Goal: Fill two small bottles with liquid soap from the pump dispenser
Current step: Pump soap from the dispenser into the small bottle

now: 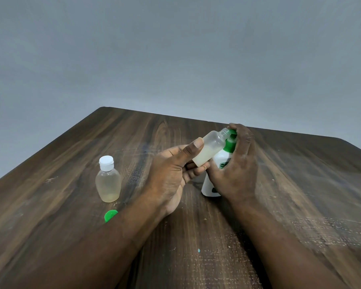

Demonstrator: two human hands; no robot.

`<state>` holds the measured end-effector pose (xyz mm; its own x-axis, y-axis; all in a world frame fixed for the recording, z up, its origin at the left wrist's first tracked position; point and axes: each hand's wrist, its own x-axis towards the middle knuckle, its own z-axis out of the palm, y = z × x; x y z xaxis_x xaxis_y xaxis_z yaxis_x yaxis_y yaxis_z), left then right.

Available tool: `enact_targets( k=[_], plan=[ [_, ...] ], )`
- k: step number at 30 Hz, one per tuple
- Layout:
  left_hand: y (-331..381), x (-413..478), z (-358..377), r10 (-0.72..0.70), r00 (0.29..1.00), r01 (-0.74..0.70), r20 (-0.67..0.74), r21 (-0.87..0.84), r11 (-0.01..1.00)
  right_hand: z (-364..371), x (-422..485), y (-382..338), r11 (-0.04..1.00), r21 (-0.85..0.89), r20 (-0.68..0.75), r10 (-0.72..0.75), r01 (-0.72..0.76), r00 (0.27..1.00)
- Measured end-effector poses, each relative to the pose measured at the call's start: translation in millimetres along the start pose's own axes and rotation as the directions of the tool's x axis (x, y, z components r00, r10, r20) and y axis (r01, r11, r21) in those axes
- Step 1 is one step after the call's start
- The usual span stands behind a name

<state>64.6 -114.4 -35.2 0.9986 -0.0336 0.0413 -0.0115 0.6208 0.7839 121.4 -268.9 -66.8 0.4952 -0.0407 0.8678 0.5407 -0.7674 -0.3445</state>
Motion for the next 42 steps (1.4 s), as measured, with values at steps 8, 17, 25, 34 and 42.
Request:
enact_targets(
  k=[8, 17, 25, 34, 42],
  plan=[
    [1, -2, -1, -0.009, 1.0, 0.009, -0.016, 0.009, 1.0, -1, -5, -1, 1.0, -0.014, 0.006, 0.015, -0.015, 1.0],
    [0, -2, 0, -0.012, 1.0, 0.012, -0.001, -0.001, 1.0, -3, -1, -1, 1.0, -0.024, 0.017, 0.006, -0.005, 1.0],
    [0, -3, 0, -0.014, 1.0, 0.014, -0.002, 0.015, 1.0, -1, -6, 1, 1.0, -0.019, -0.006, 0.009, -0.009, 1.0],
    [2, 0, -3, -0.044, 0.999, 0.045, 0.032, -0.021, 0.999, -6, 2, 0, 1.0, 0.017, 0.043, -0.017, 0.016, 0.999],
    [2, 3, -8, -0.051, 0.993, 0.054, 0.105, -0.026, 0.998, -22, 10, 8, 0.992, 0.115, 0.175, -0.07, 0.05, 0.982]
  ],
)
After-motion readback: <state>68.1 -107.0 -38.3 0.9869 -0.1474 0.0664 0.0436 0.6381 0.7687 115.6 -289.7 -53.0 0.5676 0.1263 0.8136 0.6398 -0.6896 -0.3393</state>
